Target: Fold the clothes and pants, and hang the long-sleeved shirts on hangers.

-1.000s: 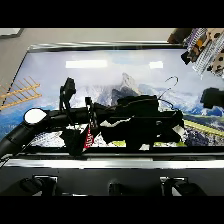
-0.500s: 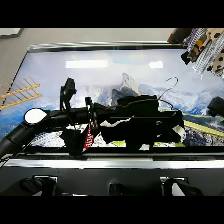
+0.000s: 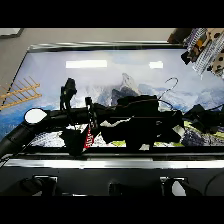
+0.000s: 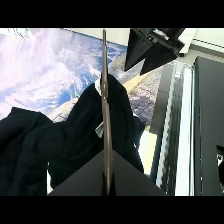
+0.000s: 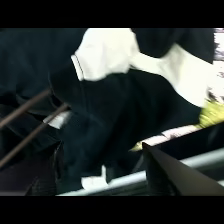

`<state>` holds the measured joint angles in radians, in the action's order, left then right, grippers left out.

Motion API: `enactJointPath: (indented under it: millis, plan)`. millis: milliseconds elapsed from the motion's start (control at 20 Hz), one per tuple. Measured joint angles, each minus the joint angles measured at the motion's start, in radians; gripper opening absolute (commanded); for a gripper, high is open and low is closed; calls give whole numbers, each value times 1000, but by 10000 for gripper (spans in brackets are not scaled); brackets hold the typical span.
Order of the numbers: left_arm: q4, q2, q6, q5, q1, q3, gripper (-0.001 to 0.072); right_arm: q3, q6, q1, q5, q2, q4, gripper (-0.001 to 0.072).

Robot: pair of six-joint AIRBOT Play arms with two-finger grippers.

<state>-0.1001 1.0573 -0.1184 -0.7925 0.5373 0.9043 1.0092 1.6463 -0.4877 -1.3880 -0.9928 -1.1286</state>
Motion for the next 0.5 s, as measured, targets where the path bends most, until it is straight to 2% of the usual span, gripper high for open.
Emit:
enactJointPath:
  millis: [350, 450, 500]
  plan:
    - [0, 0, 0, 0, 0, 0, 25, -52, -82, -5, 116, -79, 87, 524]
    - [0, 0, 0, 0, 0, 0, 25, -54, -93, -5, 136, -97, 104, 476]
    - [0, 0, 0, 0, 0, 0, 25, -55, -101, -5, 141, -104, 113, 427]
